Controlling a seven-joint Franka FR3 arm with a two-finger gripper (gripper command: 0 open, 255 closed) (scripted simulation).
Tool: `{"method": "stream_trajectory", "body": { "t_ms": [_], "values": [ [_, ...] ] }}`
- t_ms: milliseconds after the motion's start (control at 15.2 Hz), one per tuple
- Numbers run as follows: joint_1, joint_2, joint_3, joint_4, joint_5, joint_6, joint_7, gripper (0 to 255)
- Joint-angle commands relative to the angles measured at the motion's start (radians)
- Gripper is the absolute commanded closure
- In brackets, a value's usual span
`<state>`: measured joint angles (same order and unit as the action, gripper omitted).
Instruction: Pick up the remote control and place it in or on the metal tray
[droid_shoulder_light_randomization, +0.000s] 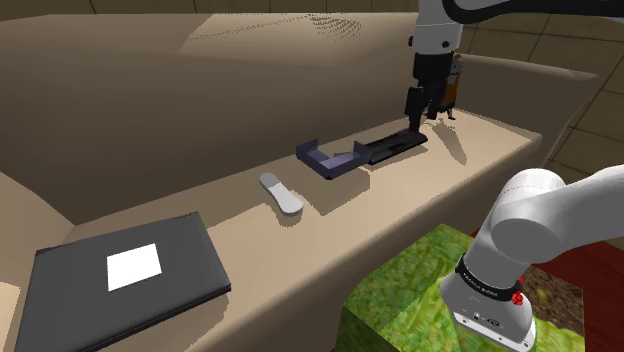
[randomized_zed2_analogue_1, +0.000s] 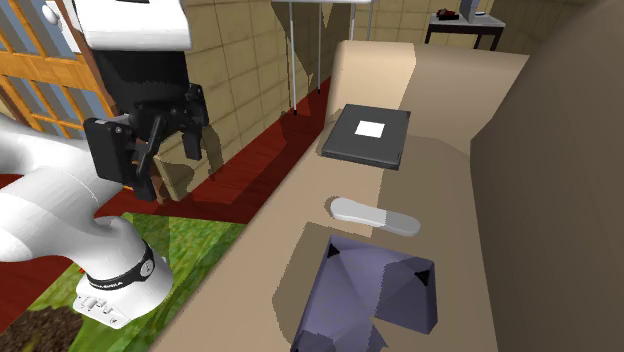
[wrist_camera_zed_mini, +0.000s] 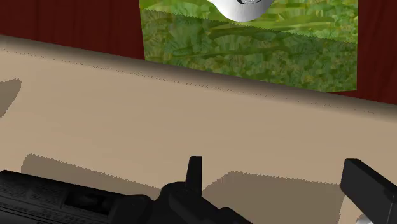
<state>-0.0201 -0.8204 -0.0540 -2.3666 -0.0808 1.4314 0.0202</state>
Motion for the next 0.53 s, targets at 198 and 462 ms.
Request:
{"method": "stream_trajectory", "body": {
  "t_ms": [198, 462],
  "values": [
    [0.013, 0.058, 0.033, -0.024, 0.033, 0.091, 0.049, 0],
    [0.031, 0.152, 0.076, -0.038, 0.069, 0.213, 0.110, 0]
  ]
}}
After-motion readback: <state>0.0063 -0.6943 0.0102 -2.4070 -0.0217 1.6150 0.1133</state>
